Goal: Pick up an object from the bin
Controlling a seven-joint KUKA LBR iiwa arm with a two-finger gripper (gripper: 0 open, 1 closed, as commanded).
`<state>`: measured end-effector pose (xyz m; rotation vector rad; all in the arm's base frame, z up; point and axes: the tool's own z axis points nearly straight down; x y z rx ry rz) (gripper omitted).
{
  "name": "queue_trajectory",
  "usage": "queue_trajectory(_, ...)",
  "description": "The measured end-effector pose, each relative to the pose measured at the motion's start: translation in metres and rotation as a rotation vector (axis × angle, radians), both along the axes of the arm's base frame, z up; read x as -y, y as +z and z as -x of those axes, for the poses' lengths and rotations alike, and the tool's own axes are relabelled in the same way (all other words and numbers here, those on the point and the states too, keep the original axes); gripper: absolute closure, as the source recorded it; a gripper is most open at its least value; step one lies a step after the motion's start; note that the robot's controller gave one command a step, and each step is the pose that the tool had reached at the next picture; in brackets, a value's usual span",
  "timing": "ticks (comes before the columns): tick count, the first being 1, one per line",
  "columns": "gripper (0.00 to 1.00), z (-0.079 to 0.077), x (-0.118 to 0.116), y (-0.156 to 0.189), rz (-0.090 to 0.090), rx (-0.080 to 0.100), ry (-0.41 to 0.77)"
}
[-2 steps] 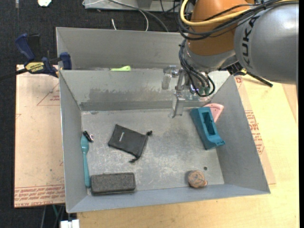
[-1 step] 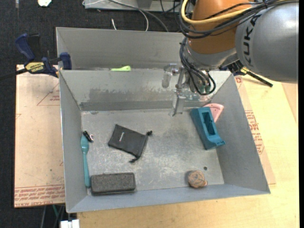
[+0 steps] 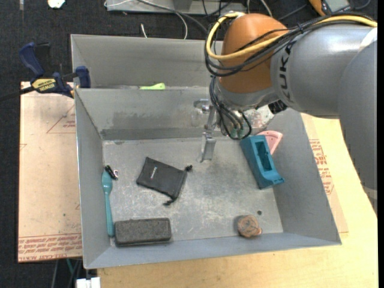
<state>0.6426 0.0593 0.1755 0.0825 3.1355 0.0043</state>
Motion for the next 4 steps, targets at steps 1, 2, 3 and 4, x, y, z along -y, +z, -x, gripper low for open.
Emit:
queue_trajectory(1, 0.0, 0.021, -0.025, -0.029, 0.001, 0.005, 0.026)
queue_trajectory(2, 0.0, 0.021, -0.04, -0.087, 0.0, 0.008, 0.079)
queue_trajectory(3, 1.0, 0.048, -0.062, -0.104, -0.004, 0.019, -0.006)
queue_trajectory(4, 1.0, 0.048, -0.062, -0.104, -0.004, 0.019, -0.007)
